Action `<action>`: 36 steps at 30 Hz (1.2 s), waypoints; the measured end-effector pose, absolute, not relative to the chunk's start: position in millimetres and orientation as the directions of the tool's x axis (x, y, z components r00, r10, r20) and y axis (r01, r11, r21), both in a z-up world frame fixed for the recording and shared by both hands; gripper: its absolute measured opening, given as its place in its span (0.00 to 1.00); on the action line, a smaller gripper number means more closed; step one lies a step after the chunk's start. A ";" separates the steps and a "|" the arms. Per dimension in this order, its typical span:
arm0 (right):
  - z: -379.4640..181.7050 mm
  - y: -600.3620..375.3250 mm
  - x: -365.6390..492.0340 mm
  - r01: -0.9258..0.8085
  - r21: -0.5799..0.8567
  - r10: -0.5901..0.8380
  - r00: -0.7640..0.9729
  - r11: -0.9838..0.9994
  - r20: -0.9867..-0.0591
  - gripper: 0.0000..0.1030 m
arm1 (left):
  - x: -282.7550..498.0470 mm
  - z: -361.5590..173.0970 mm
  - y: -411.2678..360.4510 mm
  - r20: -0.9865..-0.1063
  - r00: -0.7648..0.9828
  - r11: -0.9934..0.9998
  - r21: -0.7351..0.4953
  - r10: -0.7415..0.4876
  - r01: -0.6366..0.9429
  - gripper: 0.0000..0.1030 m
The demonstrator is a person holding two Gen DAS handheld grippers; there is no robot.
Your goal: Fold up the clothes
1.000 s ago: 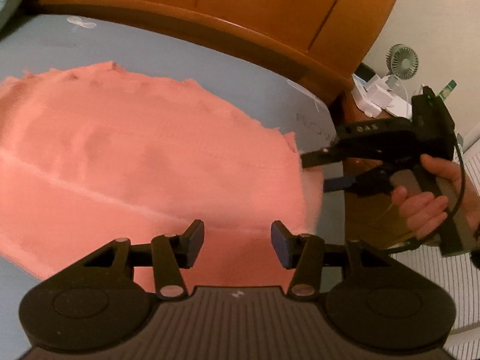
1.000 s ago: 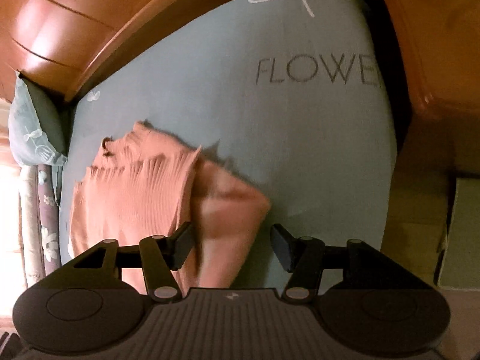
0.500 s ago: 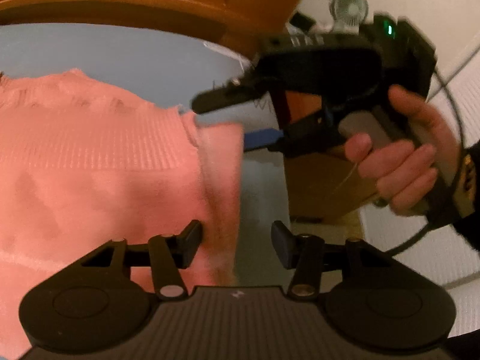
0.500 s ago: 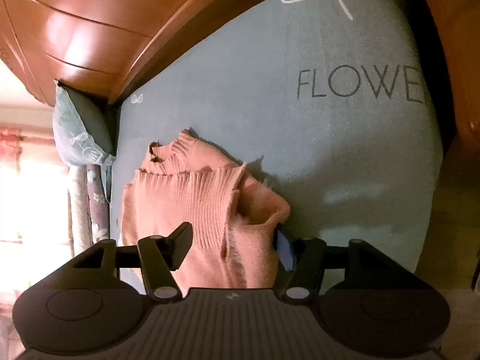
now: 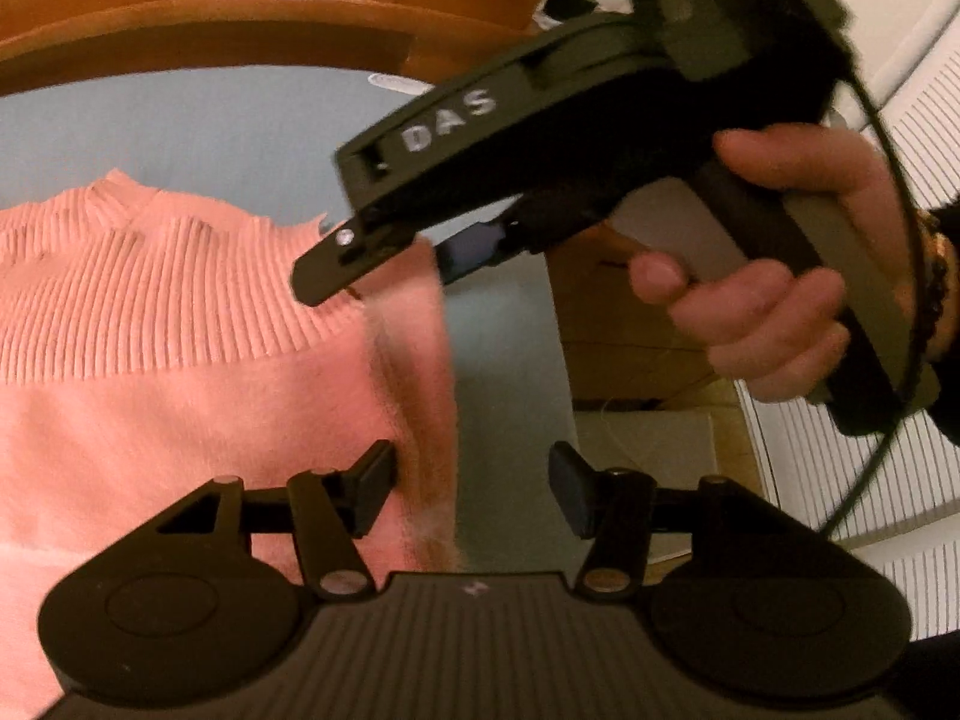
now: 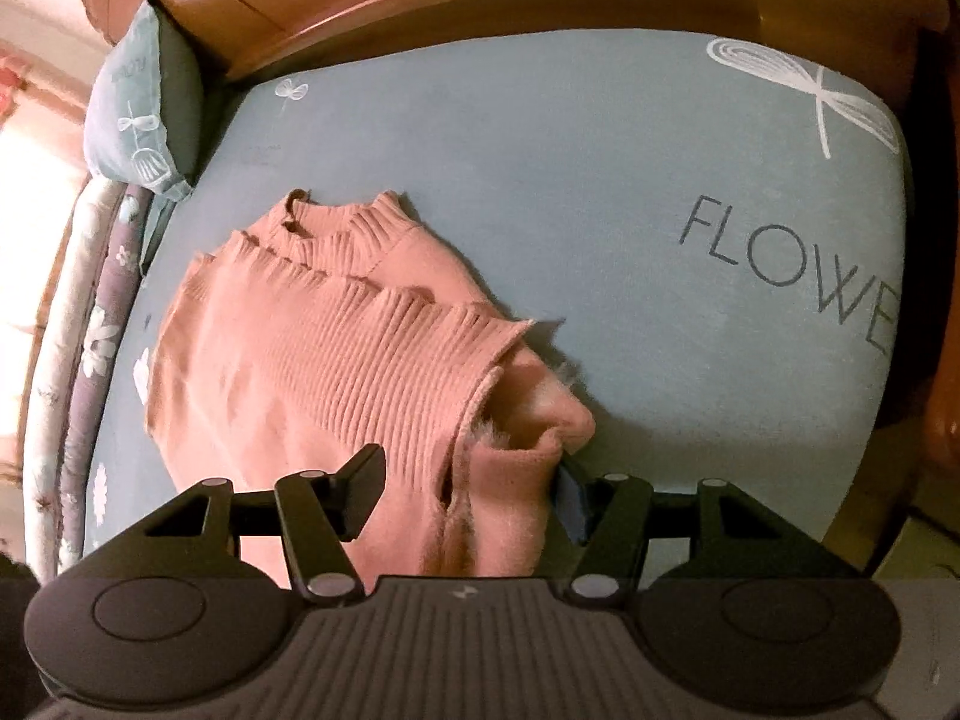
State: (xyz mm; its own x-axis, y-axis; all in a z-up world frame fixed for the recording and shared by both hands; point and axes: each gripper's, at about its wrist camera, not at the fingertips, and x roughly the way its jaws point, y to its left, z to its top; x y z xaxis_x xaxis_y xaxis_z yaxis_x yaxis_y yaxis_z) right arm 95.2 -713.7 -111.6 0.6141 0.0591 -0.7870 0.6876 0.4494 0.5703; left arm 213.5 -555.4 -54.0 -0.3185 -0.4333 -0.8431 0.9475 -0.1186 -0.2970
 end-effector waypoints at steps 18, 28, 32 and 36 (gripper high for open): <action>-82.4 -680.9 127.6 0.665 0.332 -0.088 0.514 0.668 -0.853 0.19 | 224.1 -58.9 -547.8 -0.828 -0.365 -0.110 -0.353 -0.425 0.929 0.59; -75.3 -711.9 81.2 0.780 0.339 -0.171 0.487 0.526 -0.856 0.25 | 241.0 -40.2 -514.7 -0.804 -0.357 -0.091 -0.359 -0.476 0.929 0.60; -79.7 -708.2 86.8 0.686 0.507 -0.018 0.603 0.522 -0.797 0.23 | 241.9 -42.3 -490.4 -0.811 -0.372 -0.094 -0.372 -0.452 0.924 0.60; -115.3 -703.2 102.4 0.730 0.397 -0.012 0.484 0.556 -0.875 0.14 | 226.7 -69.3 -515.5 -0.825 -0.401 -0.090 -0.400 -0.399 0.912 0.60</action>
